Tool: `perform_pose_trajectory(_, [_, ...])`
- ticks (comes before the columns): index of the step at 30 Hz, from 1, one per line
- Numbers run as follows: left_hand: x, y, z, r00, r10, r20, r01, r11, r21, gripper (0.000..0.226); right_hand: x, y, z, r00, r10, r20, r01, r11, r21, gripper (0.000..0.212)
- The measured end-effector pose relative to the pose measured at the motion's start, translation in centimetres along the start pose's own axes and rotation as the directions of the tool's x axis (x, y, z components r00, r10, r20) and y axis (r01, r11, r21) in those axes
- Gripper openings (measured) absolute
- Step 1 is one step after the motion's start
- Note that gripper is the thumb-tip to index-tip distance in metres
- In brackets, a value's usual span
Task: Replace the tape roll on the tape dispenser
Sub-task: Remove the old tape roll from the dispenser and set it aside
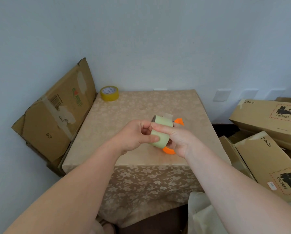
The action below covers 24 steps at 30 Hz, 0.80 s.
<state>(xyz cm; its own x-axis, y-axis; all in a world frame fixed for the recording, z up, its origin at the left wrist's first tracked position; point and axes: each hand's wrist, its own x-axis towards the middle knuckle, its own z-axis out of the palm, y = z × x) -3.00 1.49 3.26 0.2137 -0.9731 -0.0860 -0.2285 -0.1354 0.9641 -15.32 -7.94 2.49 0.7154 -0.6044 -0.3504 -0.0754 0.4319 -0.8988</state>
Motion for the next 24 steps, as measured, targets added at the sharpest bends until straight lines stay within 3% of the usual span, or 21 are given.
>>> perform_pose_trajectory(3, [-0.2, 0.0, -0.2, 1.000, 0.001, -0.002, -0.001, 0.998, 0.065, 0.024, 0.2, 0.0, 0.3, 0.997, 0.057, -0.048, -0.054, 0.997, 0.061, 0.017])
perform_pose_trajectory(7, [-0.5, 0.0, 0.0, 1.000, -0.022, 0.015, 0.020, 0.993, 0.120, 0.028, 0.5, -0.1, 0.3, 0.984, 0.136, -0.118, -0.130, 0.990, 0.055, 0.030])
perform_pose_trajectory(15, [0.1, -0.1, -0.2, 0.979, -0.086, -0.185, 0.079, 0.996, -0.046, 0.014, -0.3, -0.7, -0.7, 0.994, 0.051, 0.097, -0.043, 0.996, -0.082, 0.010])
perform_pose_trajectory(19, [0.1, 0.2, -0.3, 0.989, -0.055, -0.138, 0.051, 0.998, -0.030, 0.012, -0.1, -0.8, -1.1, 0.998, 0.063, 0.008, -0.063, 0.998, 0.019, 0.006])
perform_pose_trajectory(24, [-0.3, 0.4, -0.8, 0.995, -0.027, -0.093, 0.030, 0.999, 0.034, 0.014, 0.0, -0.5, -1.2, 0.996, 0.088, -0.034, -0.089, 0.996, -0.018, 0.012])
